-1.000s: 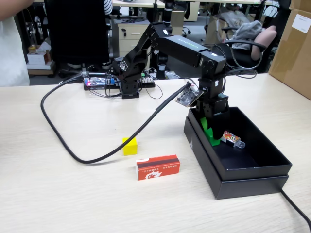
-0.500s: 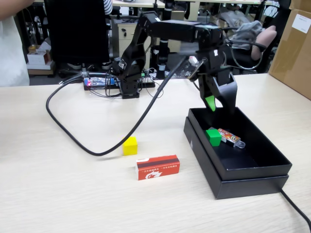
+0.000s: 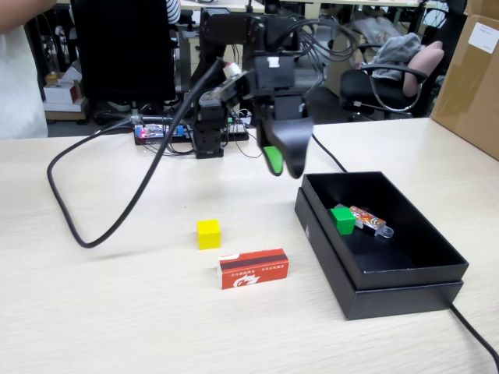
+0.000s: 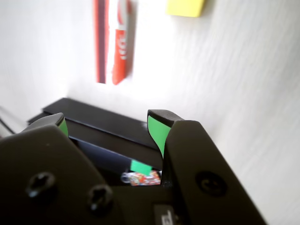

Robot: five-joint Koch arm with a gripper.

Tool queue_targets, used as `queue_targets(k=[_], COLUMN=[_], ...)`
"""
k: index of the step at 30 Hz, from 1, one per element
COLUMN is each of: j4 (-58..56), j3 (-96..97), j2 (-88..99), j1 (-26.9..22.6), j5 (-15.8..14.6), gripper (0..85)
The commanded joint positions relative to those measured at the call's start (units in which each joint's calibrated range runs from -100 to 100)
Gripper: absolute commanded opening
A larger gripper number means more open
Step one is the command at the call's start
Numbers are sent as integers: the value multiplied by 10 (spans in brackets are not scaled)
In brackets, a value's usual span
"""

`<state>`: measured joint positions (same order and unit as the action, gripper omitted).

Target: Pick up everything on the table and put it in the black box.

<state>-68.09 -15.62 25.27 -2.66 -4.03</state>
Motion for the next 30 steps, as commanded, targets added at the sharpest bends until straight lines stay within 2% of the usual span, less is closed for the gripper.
queue_targets(k=[1, 7, 16, 22, 30], j4=[-12, -12, -7, 34, 78], j3=[14, 79, 145, 165, 140], j2=[49, 50, 15, -19, -79], j1=[15, 40, 77, 101, 105], j5=[24, 56, 68, 79, 83], gripper=[375, 435, 441, 443, 441])
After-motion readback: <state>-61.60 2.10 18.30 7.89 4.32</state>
